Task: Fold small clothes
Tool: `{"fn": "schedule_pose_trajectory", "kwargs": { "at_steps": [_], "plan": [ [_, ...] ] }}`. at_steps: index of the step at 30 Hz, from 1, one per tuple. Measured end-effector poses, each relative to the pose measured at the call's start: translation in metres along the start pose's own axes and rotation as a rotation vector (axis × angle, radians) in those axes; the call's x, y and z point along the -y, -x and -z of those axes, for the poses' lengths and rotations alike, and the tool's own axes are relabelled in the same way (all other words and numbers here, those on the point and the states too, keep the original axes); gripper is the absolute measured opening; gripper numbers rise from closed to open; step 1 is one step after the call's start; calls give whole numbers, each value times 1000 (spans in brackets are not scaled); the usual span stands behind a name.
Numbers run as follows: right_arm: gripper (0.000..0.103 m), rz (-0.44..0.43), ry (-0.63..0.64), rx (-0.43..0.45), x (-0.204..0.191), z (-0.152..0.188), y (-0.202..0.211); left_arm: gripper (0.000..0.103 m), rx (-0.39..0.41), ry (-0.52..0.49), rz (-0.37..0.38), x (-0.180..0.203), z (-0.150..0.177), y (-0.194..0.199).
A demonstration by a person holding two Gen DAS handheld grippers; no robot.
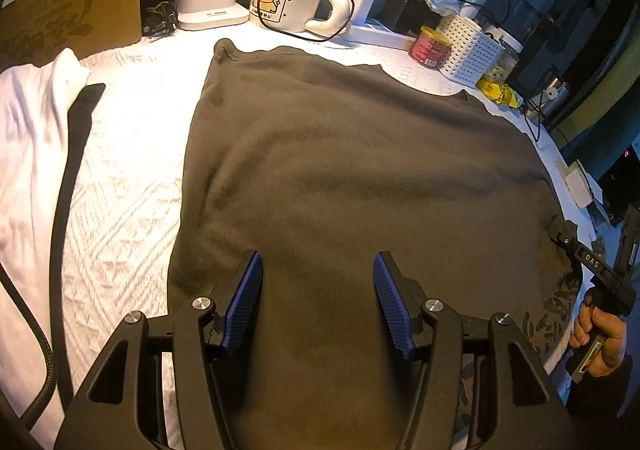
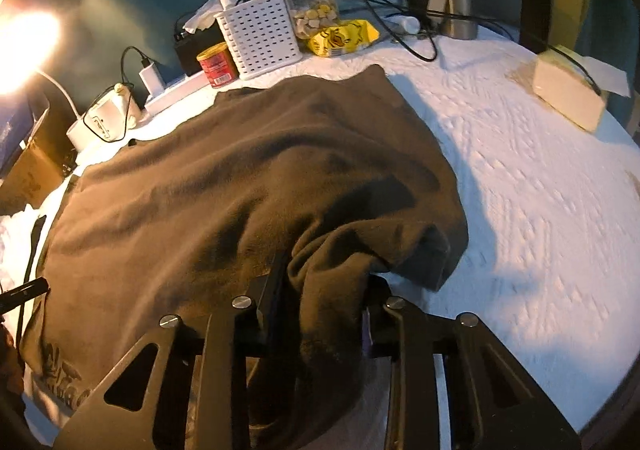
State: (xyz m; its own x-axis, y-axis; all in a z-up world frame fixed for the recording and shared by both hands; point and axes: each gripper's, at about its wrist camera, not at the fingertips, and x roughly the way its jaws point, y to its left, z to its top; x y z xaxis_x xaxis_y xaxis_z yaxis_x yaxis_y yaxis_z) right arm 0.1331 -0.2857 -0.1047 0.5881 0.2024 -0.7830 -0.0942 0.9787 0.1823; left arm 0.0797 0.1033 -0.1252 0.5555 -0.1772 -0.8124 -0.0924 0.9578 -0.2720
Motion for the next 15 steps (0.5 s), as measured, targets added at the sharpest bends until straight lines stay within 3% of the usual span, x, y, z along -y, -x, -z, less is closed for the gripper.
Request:
{"fn": "schedule_pose_trajectory", "kwargs": {
  "at_steps": [9, 15],
  "plan": [
    [23, -49, -5, 26, -15, -23, -9, 58, -8, 10, -16, -3, -13, -5],
    [22, 14, 138, 116, -54, -38, 5, 58, 3, 10, -28, -10, -17, -2]
  ]
}}
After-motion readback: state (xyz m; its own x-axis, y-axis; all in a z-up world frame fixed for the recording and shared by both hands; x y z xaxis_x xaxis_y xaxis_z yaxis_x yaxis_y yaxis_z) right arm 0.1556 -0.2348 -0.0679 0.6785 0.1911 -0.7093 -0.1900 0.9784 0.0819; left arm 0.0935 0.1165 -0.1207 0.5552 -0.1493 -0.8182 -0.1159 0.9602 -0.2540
